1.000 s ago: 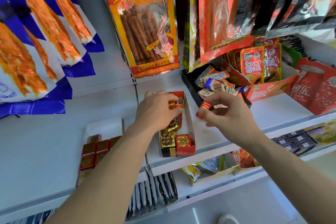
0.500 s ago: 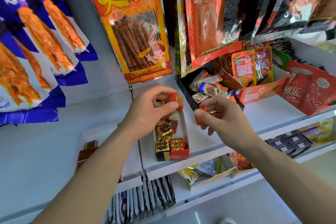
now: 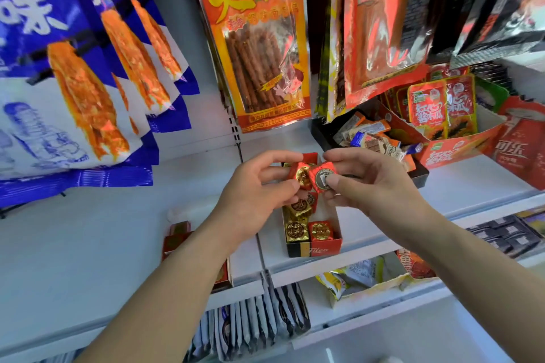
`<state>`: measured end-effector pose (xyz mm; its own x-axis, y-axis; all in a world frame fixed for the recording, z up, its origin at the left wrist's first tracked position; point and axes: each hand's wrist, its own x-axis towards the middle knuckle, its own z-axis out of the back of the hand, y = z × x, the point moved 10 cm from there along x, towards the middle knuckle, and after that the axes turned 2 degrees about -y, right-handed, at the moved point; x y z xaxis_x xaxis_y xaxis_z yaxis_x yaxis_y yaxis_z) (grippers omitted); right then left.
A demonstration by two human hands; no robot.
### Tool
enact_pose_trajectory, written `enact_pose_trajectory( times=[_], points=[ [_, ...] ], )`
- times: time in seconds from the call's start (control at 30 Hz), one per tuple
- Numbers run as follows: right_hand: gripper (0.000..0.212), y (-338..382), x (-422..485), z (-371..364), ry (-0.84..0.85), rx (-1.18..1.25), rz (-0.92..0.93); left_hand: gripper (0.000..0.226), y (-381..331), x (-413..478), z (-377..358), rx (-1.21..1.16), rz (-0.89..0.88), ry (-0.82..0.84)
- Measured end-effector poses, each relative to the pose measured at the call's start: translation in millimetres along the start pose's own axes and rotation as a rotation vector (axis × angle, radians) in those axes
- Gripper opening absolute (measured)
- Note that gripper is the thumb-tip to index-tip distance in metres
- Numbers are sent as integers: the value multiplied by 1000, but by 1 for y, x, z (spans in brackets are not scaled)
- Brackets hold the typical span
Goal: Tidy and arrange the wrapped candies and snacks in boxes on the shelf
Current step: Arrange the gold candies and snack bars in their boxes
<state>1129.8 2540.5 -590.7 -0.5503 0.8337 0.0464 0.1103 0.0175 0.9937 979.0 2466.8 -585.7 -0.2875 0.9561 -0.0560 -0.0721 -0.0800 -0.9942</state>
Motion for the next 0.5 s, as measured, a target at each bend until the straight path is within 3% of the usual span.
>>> enact_pose_trajectory(
  times=[0.2,0.37,0.5],
  points=[
    [29,20,0,2,-62,-105,97,31,2,-3,2,-13,26,10],
    [29,21,-2,-5,-15,-174,123,32,-2,-5,1,-21,17,3],
    [14,17,-1,-3,-17,-193,110,33,-3,-3,5,-3,7,-21]
  ],
)
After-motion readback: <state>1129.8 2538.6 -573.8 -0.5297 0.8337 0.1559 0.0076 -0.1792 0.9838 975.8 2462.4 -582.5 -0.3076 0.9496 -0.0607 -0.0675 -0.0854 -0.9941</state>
